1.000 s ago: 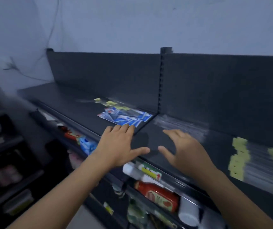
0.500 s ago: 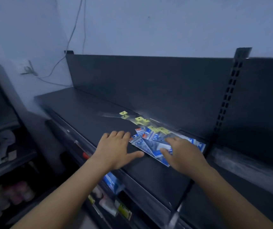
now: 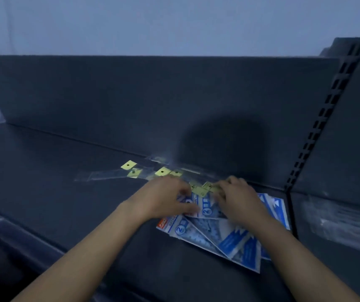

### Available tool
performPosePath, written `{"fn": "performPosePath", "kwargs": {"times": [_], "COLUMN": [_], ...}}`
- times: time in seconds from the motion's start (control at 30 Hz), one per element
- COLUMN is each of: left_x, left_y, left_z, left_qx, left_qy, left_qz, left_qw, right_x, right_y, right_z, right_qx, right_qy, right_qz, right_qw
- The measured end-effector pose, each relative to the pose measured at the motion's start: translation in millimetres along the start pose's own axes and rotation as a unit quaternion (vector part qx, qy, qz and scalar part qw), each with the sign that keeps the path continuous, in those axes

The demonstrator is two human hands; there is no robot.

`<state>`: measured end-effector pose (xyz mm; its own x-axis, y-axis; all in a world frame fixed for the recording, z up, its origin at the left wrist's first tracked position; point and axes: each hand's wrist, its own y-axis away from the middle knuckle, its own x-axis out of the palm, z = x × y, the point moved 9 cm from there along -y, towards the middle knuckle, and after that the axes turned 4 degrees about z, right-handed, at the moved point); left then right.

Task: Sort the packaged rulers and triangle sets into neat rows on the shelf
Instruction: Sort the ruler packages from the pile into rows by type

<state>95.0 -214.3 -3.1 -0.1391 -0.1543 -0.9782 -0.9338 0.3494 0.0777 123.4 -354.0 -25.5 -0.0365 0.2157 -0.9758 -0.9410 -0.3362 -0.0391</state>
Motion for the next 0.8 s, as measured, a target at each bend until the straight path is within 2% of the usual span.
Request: {"fn": "performPosePath", "kwargs": {"times": [0.1,0.27,0.43,0.53,0.8], "left_x": [9.7,11.3,12.4,11.6,18.4], "left_y": [-24.4,-52.9,-50.3,-43.8,-40.2], "left_z": [-13.4,-16.5,-29.6,-34.1,0.1], "left_qx": [0.095,0.151,0.163,0.161,0.077], "left_qy": [0.01,0.021,-0.018,-0.055,-0.01], "left_qz": [0.06,0.08,0.01,-0.01,0.091], "left_qw": [0.994,0.985,0.986,0.985,0.993], "right_x": [-4.9,-4.3,-3.0,-2.9,-9.6], "right_y": [2.8,3.5,8.9,6.7,8.9], "right_z": [-11.4,-19.2,-28.5,-30.1,-40.1], "right_qx": [0.047,0.088,0.1,0.099,0.102], "right_qy": [-0.002,-0.079,-0.118,-0.066,-0.129], "right_qz": [0.0,-0.005,-0.04,-0.04,-0.027], "right_qw": [0.999,0.993,0.987,0.992,0.986]}}
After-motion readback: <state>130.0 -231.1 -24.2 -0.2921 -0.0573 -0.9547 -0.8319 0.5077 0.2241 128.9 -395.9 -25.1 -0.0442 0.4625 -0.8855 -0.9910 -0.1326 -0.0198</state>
